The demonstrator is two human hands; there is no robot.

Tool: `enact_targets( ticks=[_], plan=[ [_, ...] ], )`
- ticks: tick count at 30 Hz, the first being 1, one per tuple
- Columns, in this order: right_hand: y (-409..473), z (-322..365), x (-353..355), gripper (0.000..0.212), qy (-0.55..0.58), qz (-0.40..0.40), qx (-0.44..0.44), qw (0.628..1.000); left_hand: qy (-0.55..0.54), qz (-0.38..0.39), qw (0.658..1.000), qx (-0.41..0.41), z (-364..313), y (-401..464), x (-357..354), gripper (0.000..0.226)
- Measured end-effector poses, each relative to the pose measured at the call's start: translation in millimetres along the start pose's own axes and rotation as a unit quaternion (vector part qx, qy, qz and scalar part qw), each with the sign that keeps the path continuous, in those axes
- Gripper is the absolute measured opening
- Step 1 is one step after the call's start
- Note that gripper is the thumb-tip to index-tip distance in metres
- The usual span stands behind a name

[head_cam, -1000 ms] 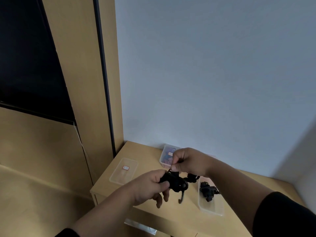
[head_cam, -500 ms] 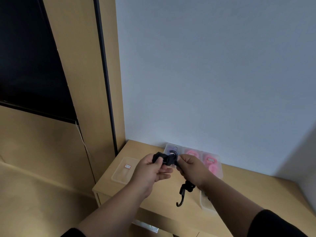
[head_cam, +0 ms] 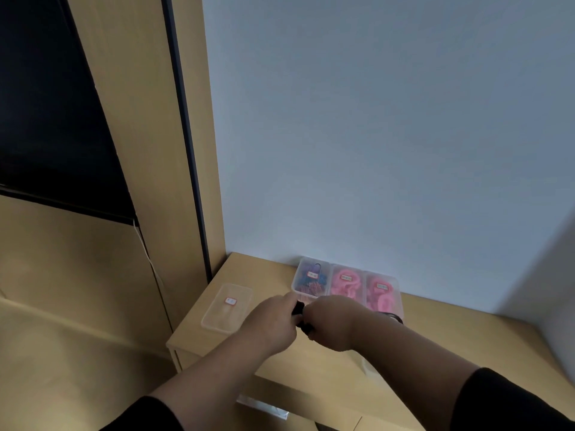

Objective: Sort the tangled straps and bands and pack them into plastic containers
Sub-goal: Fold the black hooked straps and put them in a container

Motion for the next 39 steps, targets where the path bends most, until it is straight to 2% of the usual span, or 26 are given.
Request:
enact_targets(
  ticks=[2,4,8,11,13,16,18,20,23,25,27,28,30,31,34,35,37,39],
  plan=[
    [-2.2,0.6,8.8,0.01,0.025,0.005,0.021,0.999,0.004,0.051,0.999,-0.012,0.8,2.1,-5.9,0.015],
    [-6.8,-4.1,15.1,0.006,0.111,-0.001,0.028,0.993,-0.028,0.101,0.994,-0.023,0.9,-0.2,-7.9,0.014],
    [-13.1,-8.1,17.1,0.027,0.222,0.007,0.025,0.975,-0.106,0.19,0.974,-0.063,-7.4,-13.1,-11.7,0.01],
    [-15.3,-19.5,19.5,0.03,0.297,-0.009,0.02,0.955,-0.225,0.223,0.945,-0.077,-8.7,-22.2,-13.1,0.01],
    [-19.6,-32.6,21.1,0.025,0.392,-0.033,0.015,0.919,-0.348,0.219,0.909,-0.071,-6.4,-26.2,-9.5,0.011],
    [-25.4,-43.8,18.2,0.016,0.532,-0.068,0.029,0.844,-0.473,0.214,0.851,-0.083,-9.2,-30.9,-3.1,0.015],
    [-24.8,-43.8,14.9,0.015,0.587,-0.084,0.037,0.804,-0.535,0.204,0.816,-0.084,-11.2,-30.2,-3.5,0.016],
    [-22.4,-45.4,12.7,0.021,0.628,-0.115,0.023,0.769,-0.605,0.157,0.779,-0.048,-9.4,-25.8,-3.4,0.018],
    [-19.4,-44.7,5.2,0.029,0.646,-0.149,-0.028,0.748,-0.694,0.059,0.717,0.019,-2.6,-17.4,-3.9,0.021],
    [-18.3,-40.8,-2.8,0.036,0.643,-0.165,-0.065,0.745,-0.711,-0.004,0.701,0.047,2.4,-10.8,-3.4,0.02],
    [-17.2,-35.7,-10.5,0.036,0.633,-0.178,-0.101,0.747,-0.684,-0.055,0.725,0.066,7.3,-5.4,-0.5,0.017],
    [-15.4,-31.8,-13.9,0.034,0.617,-0.175,-0.117,0.758,-0.664,-0.076,0.74,0.076,11.1,-3.0,0.7,0.016],
    [-11.7,-22.5,-17.9,0.029,0.561,-0.158,-0.139,0.801,-0.612,-0.107,0.777,0.102,20.7,0.8,0.6,0.014],
    [-10.0,-17.5,-16.4,0.026,0.521,-0.147,-0.141,0.829,-0.57,-0.114,0.806,0.109,25.0,2.5,0.5,0.013],
    [-4.4,-0.6,-10.0,0.02,0.325,-0.086,-0.107,0.936,-0.372,-0.11,0.915,0.109,33.0,7.8,2.5,0.007],
    [-3.6,3.8,-9.9,0.019,0.252,-0.061,-0.098,0.961,-0.288,-0.104,0.947,0.095,31.3,8.4,5.7,0.007],
    [-2.0,9.4,-9.6,0.016,0.145,-0.024,-0.076,0.986,-0.172,-0.081,0.98,0.061,24.9,7.6,8.3,0.011],
    [-1.9,11.1,-2.7,0.018,0.077,-0.014,-0.061,0.995,-0.113,-0.039,0.993,0.022,15.6,6.1,5.2,0.013]
  ],
)
Point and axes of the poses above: each hand's wrist, its own y-axis towards the middle knuckle, its own x-axis out of the back of the hand, z = x × y, the point moved 9 cm from there along y, towards the middle knuckle, and after that the axes turned 3 degrees about y, right-handed, at the moved point
